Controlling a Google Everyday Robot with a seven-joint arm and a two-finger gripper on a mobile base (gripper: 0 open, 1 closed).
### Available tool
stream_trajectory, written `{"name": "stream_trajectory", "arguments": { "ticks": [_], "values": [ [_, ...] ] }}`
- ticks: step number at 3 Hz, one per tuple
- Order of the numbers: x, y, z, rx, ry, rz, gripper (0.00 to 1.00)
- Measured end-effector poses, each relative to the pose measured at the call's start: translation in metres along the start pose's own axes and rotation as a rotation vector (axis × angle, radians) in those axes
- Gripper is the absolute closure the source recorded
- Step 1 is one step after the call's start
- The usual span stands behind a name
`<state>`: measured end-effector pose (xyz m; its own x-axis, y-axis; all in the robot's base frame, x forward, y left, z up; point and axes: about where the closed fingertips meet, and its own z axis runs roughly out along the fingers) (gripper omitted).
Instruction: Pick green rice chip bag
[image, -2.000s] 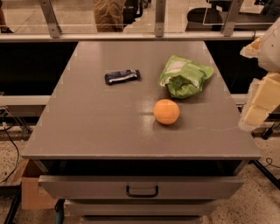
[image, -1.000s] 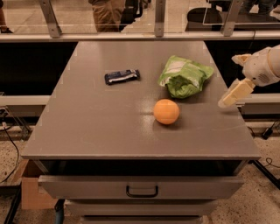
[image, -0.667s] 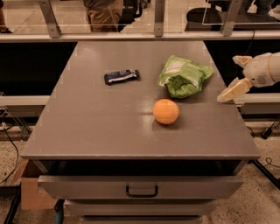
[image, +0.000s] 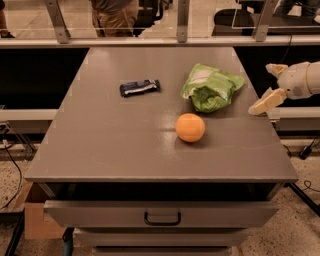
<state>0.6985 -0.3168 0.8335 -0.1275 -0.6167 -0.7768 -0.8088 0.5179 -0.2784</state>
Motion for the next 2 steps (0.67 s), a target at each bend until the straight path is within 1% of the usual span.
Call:
{"name": "stream_trajectory", "arguments": {
  "ticks": [2],
  "values": [
    [-0.0004, -0.0001, -0.0002, 0.0, 0.0, 0.0, 0.0]
  ]
}}
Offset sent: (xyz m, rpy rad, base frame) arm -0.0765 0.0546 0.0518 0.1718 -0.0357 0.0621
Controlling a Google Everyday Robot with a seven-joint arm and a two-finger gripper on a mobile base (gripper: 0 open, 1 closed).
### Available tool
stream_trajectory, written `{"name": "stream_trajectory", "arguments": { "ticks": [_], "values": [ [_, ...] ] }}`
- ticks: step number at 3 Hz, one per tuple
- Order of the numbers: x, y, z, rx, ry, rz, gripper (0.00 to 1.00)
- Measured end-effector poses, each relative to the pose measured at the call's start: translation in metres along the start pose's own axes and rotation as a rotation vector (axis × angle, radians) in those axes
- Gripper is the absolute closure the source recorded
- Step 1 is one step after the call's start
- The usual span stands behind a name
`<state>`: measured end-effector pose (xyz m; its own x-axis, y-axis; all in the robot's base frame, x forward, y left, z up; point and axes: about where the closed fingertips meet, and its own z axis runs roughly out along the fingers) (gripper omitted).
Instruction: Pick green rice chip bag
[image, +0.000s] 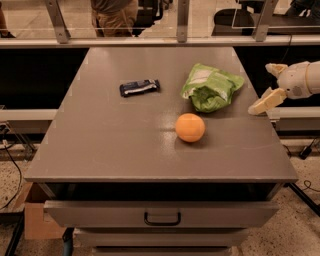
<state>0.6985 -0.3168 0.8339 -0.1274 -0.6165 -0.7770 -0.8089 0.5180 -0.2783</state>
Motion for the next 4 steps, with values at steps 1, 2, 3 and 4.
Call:
{"name": "stream_trajectory", "arguments": {
  "ticks": [1, 2, 3, 4],
  "values": [
    [0.0, 0.0, 0.0, 0.0, 0.0, 0.0, 0.0],
    [-0.032, 0.023, -0.009, -0.018, -0.061, -0.054, 0.0],
    [-0.063, 0.062, 0.007, -0.089, -0.111, -0.107, 0.0],
    [-0.059, 0.059, 0.008, -0.069, -0.103, -0.06, 0.0]
  ]
}}
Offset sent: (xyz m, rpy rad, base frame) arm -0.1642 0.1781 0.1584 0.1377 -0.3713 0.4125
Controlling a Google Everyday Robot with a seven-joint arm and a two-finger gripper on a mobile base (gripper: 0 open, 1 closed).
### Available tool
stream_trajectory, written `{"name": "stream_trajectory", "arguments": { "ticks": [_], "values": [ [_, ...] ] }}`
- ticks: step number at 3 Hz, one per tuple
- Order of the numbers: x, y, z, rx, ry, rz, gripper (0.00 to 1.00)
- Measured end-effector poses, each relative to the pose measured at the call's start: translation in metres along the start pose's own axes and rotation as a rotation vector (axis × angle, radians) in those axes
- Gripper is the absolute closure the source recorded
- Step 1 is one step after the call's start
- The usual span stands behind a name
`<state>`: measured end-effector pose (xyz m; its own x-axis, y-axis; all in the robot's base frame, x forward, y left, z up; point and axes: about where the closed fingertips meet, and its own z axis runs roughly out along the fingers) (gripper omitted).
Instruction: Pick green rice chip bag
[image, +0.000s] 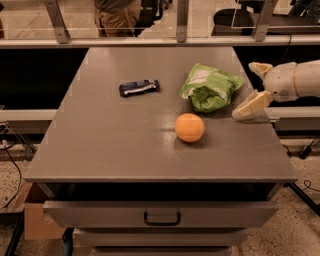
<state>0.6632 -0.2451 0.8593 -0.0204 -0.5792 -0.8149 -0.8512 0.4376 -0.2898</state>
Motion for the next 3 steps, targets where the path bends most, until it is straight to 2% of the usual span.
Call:
{"name": "stream_trajectory", "arguments": {
  "ticks": [1, 2, 3],
  "values": [
    [-0.021, 0.021, -0.021, -0.004, -0.055, -0.013, 0.0],
    [-0.057, 0.057, -0.065, -0.002, -0.136, -0.082, 0.0],
    [-0.069, 0.057, -0.066, 0.007, -0.179, -0.139, 0.0]
  ]
}}
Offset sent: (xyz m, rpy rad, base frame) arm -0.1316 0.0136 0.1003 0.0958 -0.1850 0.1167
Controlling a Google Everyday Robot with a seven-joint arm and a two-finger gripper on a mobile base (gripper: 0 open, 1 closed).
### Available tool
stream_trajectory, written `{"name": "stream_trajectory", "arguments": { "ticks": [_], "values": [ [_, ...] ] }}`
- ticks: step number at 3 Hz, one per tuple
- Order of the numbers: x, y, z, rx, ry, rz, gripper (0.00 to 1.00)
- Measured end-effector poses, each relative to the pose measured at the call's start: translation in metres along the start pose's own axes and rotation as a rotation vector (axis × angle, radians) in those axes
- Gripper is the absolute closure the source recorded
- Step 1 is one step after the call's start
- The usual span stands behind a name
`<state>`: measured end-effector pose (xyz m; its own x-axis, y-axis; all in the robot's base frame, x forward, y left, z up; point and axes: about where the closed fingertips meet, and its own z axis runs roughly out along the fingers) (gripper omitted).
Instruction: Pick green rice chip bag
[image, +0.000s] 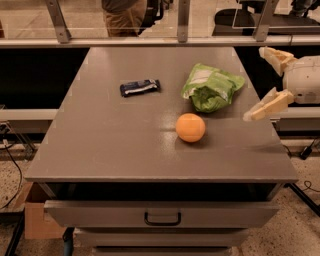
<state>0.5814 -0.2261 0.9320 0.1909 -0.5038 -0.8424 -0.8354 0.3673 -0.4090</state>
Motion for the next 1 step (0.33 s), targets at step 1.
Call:
{"name": "stream_trajectory", "arguments": {
  "ticks": [1],
  "values": [
    [-0.0009, 0.0001, 0.0008, -0.001, -0.002, -0.007, 0.0]
  ]
}}
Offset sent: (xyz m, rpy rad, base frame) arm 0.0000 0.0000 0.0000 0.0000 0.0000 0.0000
